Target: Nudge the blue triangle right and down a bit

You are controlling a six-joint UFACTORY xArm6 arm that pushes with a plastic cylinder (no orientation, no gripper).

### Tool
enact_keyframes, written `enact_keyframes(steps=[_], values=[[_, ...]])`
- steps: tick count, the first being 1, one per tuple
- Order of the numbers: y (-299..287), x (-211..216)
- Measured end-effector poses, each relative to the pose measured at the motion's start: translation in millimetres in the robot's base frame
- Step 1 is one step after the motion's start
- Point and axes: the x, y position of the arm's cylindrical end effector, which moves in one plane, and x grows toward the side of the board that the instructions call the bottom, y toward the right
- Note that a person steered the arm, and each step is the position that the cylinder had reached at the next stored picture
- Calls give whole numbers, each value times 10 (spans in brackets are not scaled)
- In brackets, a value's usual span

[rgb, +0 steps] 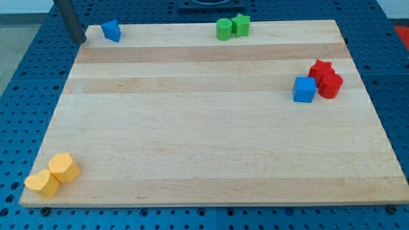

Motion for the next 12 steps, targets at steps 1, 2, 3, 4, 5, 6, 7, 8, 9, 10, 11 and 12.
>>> enact_keyframes(steps=[1, 2, 3, 4, 5, 6, 7, 8, 9, 10, 11, 12], values=[[55, -135], [97, -344], [361, -427], [564, -421], [590, -396], [597, -392], [627, -392], [687, -391], [687, -391], [687, -385], [687, -380], [776, -364]])
